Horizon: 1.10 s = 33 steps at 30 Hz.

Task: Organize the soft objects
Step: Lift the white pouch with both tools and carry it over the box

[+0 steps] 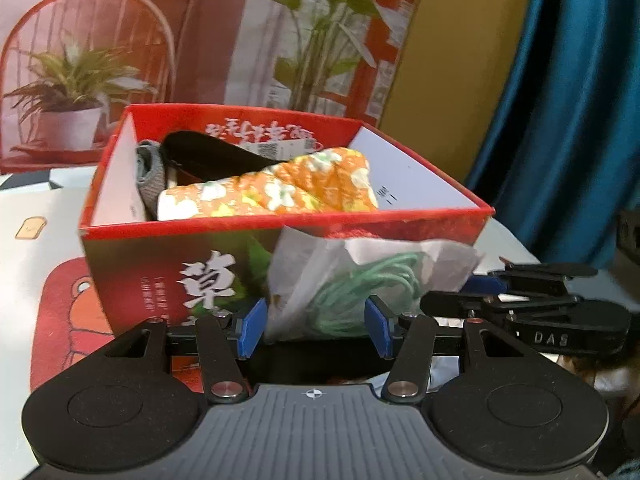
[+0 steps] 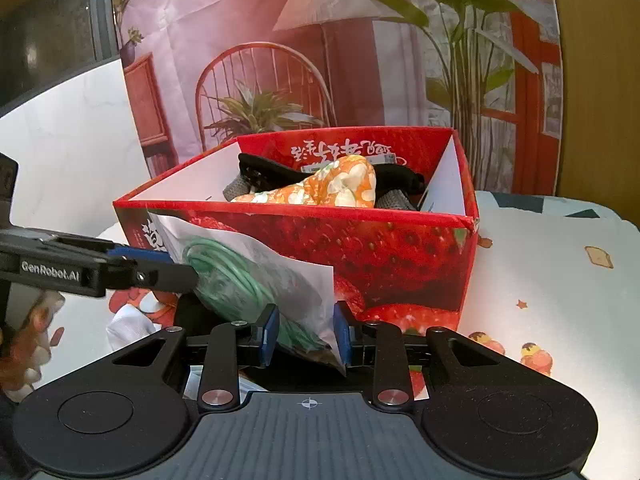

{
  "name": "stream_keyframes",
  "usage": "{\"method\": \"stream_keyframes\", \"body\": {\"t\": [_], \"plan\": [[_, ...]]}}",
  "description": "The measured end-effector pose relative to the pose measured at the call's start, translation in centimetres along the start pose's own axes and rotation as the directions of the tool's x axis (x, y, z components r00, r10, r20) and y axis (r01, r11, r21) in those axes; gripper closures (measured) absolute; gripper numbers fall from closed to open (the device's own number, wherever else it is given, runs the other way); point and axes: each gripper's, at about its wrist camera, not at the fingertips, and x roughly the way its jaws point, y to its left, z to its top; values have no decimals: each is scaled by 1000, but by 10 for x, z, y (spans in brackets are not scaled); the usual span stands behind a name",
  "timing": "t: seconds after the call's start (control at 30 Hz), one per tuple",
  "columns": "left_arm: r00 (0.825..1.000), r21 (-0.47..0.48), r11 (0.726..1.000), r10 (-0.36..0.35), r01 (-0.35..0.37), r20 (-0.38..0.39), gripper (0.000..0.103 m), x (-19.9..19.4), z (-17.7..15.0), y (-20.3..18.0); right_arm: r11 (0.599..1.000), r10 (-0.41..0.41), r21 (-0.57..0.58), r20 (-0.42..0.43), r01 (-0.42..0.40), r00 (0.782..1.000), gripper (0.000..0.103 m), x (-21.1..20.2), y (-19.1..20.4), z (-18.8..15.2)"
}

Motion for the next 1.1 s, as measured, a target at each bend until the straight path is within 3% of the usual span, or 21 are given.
{"method": "stream_keyframes", "body": {"t": [0.2,0.23,0.33,0.47,0.67,0.83,1.1], "plan": [[1000,30,1000,-4,4,-7,47,6,-4,-4,1000,6,0,-2,-6,1000,76,2,0,-1],[1000,32,999,-4,4,-7,50,6,-4,-4,1000,5,3,-1,-5,1000,76,2,0,-1],[999,46,998,39,-38,-15,80,7,-4,-4,1000,-1,17,4,1,1000,76,2,-2,-2],[999,36,999,41,-40,-23,87,6,-2,-4,999,6,36,-2,-6,1000,84,2,-2,-2],[1000,11,1000,27,-27,6,88,-7,3,-7,999,9,34,23,-10,1000,86,-7,0,3],[997,-2,1000,4,-4,80,88,-32,17,-12,1000,18,13,81,-19,997,87,-26,4,18],[971,-8,1000,23,-22,237,88,-71,50,-19,998,49,-58,191,-38,980,87,-50,15,62]]}}
